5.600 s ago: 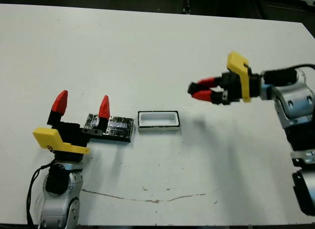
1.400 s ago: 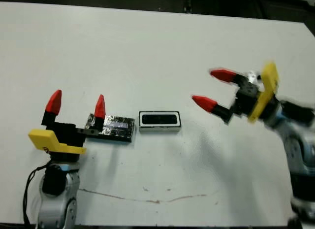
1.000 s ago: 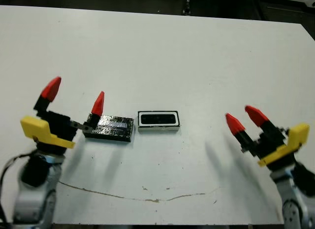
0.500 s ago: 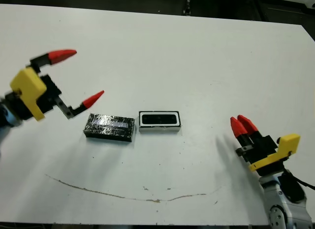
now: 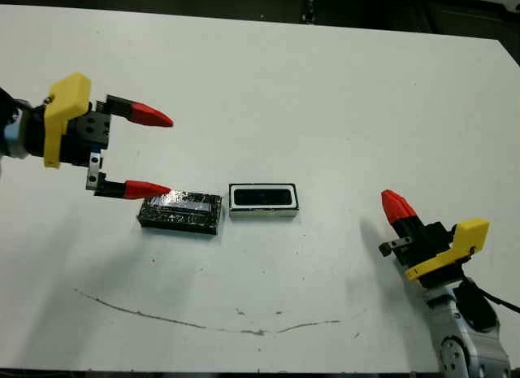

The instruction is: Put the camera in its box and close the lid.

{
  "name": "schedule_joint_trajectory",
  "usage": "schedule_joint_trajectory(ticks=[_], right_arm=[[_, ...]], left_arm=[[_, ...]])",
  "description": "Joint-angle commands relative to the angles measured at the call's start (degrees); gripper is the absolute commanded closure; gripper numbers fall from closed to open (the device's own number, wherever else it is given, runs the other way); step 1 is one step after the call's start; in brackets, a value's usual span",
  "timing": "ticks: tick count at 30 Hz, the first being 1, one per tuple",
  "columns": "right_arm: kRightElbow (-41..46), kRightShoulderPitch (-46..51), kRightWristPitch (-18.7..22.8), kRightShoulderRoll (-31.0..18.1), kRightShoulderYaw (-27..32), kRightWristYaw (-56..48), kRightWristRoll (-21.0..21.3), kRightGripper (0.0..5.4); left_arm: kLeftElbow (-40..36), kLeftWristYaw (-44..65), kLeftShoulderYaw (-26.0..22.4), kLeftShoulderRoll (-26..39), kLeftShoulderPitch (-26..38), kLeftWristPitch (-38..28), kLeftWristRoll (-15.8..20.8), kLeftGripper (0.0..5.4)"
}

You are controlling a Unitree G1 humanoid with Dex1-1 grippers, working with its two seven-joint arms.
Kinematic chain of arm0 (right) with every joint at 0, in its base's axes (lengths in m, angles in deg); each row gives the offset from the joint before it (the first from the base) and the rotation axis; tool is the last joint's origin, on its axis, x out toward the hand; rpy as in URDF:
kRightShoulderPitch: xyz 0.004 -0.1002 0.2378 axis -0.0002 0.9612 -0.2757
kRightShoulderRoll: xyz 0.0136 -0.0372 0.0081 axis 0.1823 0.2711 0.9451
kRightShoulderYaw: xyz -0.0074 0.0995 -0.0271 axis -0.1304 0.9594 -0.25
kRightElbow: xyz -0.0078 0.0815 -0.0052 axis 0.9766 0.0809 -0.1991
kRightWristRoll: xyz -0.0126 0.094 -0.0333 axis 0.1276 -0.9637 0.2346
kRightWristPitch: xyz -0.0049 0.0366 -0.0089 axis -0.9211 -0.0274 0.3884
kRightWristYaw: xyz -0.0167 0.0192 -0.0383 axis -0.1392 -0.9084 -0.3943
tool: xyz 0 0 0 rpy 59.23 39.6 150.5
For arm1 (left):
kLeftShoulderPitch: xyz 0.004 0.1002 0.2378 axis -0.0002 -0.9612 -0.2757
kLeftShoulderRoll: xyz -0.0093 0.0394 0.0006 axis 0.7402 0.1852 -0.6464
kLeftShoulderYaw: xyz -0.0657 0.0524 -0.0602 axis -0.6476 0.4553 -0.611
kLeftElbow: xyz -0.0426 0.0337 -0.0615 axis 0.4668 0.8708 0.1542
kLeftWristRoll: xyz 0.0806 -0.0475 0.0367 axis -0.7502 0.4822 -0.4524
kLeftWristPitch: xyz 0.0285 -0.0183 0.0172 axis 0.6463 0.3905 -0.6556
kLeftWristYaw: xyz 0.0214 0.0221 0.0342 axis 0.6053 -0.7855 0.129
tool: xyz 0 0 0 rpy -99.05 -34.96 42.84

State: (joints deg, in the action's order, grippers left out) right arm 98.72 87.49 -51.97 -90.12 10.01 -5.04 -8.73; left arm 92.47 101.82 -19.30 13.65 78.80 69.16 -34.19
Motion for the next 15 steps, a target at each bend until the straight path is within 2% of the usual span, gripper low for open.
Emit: schedule_joint_trajectory(ticks=[1, 6, 8, 15], right_arm=[[0.7, 1.2, 1.0, -1.1, 0.1, 1.0, 0.6, 5.39], [0.6, 1.2, 1.0, -1.3, 0.2, 0.8, -0.1, 5.39], [0.6, 1.2, 1.0, -1.4, 0.2, 0.6, -0.3, 5.39], [0.1, 1.3, 0.5, -1.7, 0.3, 0.1, -0.5, 5.39]], left_arm=[[1.2, 2.1, 1.2, -1.4, -0.1, -0.9, -0.5, 0.0], [1.6, 2.4, 1.9, -3.3, -1.7, -5.7, -2.3, 0.0], [1.4, 2.2, 2.8, -3.2, -1.9, -5.6, -3.6, 0.0], [-2.2, -2.0, 6.6, -2.3, -2.7, -5.0, -10.8, 0.0]])
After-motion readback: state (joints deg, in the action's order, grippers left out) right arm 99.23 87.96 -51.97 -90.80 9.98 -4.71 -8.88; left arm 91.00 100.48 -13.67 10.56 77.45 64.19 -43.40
